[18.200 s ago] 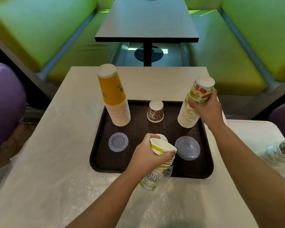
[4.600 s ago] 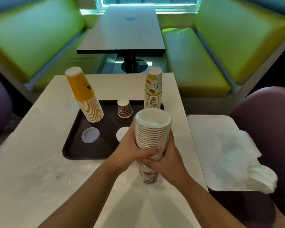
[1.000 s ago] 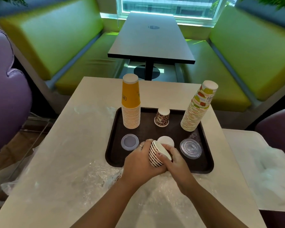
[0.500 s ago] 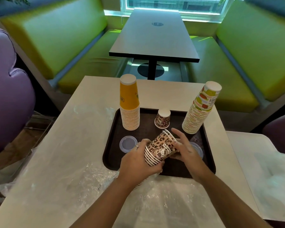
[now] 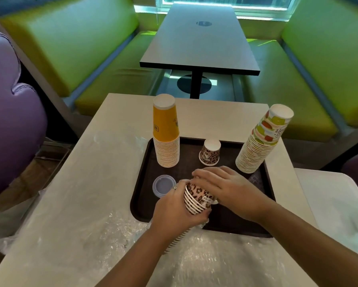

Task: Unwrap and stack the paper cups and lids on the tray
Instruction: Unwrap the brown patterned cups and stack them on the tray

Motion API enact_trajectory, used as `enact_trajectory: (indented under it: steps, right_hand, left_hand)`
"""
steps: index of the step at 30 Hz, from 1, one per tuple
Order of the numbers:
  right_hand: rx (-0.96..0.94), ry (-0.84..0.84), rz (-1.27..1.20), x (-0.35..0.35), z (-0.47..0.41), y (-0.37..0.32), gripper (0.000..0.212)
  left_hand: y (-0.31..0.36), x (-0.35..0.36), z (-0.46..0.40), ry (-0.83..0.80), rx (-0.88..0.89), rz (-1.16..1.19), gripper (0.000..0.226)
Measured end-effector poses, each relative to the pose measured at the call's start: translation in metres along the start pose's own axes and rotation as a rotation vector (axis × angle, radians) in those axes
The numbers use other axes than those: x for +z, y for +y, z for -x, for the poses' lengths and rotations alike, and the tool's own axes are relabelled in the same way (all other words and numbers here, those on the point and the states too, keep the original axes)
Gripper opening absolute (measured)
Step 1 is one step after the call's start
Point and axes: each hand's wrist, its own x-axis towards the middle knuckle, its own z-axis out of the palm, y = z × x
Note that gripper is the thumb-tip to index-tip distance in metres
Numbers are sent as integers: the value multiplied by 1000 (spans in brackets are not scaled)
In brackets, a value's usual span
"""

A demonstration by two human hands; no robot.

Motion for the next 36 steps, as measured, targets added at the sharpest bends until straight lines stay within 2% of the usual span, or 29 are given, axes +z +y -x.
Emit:
enact_trajectory:
  steps: [3, 8, 10, 12, 19, 23, 30, 33, 34, 36]
  right_hand:
    - [174, 166, -97, 8, -5, 18, 82]
    - [710, 463, -572, 27, -31, 50, 79]
    - [894, 496, -683, 42, -42, 66, 80]
    - [984, 493, -751, 62, -49, 80, 81]
    - [1093, 454, -770, 111, -56, 93, 77]
    - [1120, 350, -764, 131, -51, 91, 77]
    - [1204, 298, -760, 134, -53, 87, 79]
    - [1237, 400, -821, 120, -48, 76, 89]
    - [1231, 455, -800, 110, -47, 69, 87]
    - [1147, 553, -807, 84, -43, 46, 69]
  left_hand:
    - [-4, -4, -5, -11, -53, 22, 72]
    - [-7, -11, -11, -32, -123, 36, 72]
    - [-9, -11, -13, -29, -140, 40, 73]
    - [-11, -12, -14, -26, -150, 45, 73]
    - [-17, -11, -20, -26, -176, 71, 76]
    - [-20, -9, -21, -34, -189, 69, 76]
    - [-21, -10, -19, -18, -187, 76, 74]
    - [-19, -9, -18, -16, -174, 75, 75]
    - [-18, -10, -17, -16, -172, 75, 75]
    - [-17, -11, -15, -10, -168, 72, 76]
